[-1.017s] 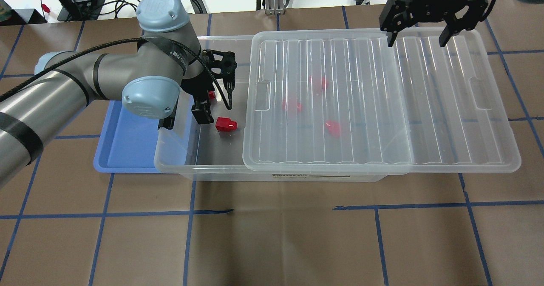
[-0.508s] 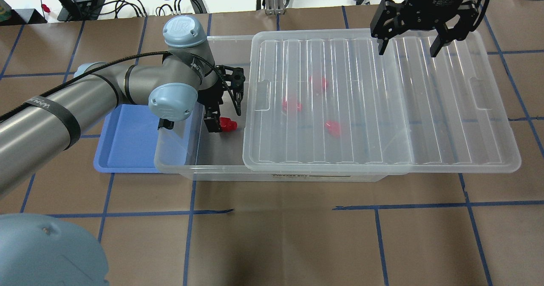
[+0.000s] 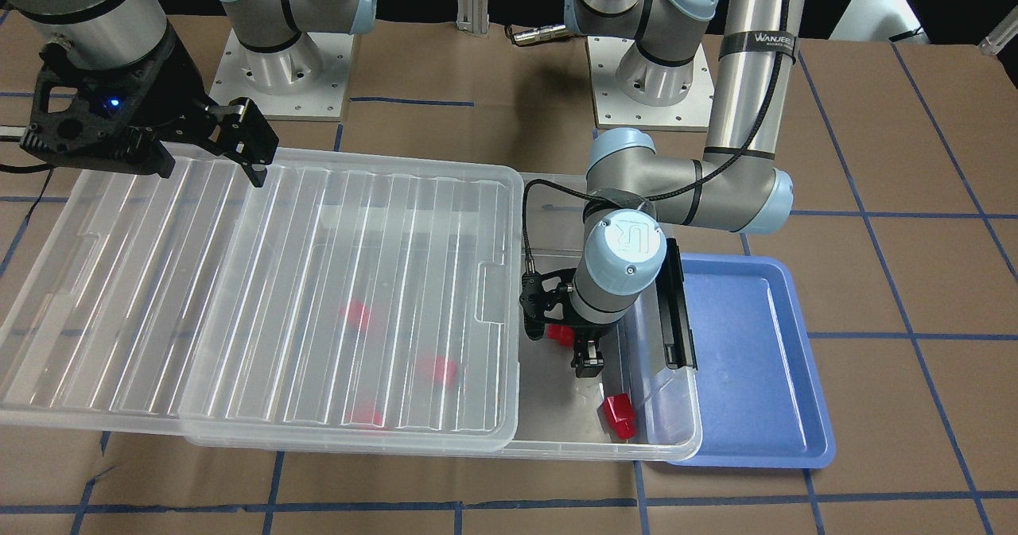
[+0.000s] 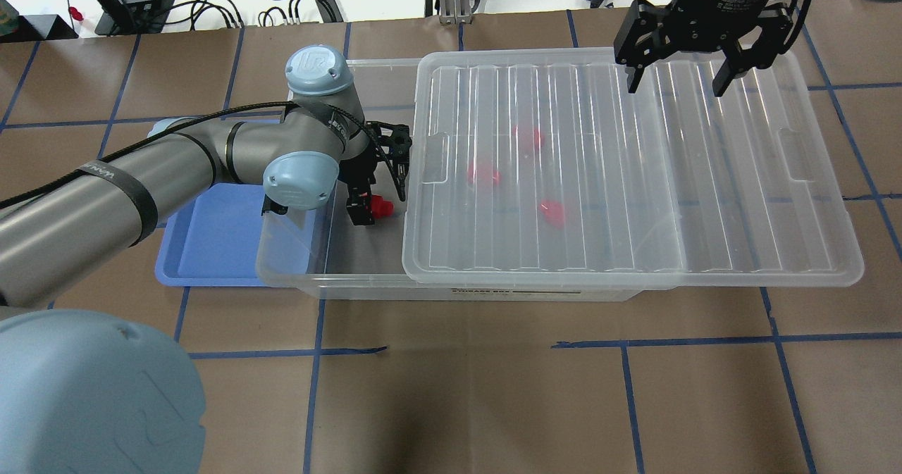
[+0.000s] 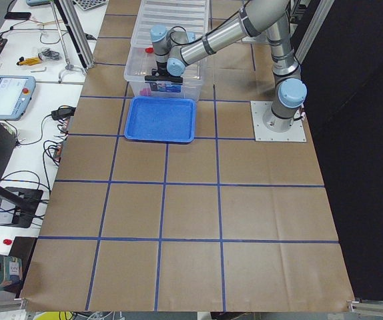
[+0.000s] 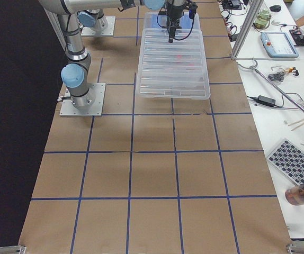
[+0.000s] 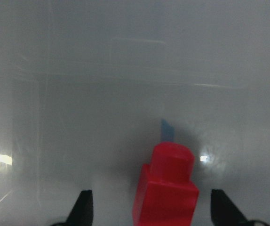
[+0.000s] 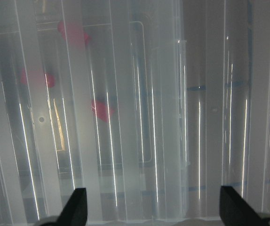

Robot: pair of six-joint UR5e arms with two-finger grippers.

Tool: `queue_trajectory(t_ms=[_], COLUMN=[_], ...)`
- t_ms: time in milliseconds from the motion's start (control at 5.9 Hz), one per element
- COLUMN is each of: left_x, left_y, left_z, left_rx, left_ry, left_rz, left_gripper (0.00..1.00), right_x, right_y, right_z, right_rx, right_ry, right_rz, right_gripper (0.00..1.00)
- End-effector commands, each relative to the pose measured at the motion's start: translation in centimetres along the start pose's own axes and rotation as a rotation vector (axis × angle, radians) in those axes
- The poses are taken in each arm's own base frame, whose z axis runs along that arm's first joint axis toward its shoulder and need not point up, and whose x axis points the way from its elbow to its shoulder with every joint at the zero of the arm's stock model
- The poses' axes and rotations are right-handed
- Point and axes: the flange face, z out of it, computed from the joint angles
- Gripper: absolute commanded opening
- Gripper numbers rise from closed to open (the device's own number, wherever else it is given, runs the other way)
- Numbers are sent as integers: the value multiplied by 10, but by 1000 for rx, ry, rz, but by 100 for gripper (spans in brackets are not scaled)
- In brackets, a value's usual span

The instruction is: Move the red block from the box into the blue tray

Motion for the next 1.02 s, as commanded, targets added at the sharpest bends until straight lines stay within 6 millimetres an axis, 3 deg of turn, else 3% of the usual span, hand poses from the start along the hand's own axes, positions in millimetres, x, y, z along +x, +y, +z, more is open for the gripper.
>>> queue_trajectory(t_ms=[0,169,339,847], left_x=[0,0,0,32], left_y=[-1,-1,-5,11], left_z=[-2,-7,-31,-186], left_rx=[-6,-5,2,22], left_ry=[-14,-20,-48,-118], left_rz=[10,10,14,-26], left_gripper=[15,0,0,0], right_x=[1,0,0,0], right_y=[0,0,0,0], right_z=[0,1,1,1], right_rx=[-1,-2,-2,-2], right_ry=[0,-1,-1,-1], right_rz=[-1,-2,-4,-4], right_gripper=[100,100,100,100])
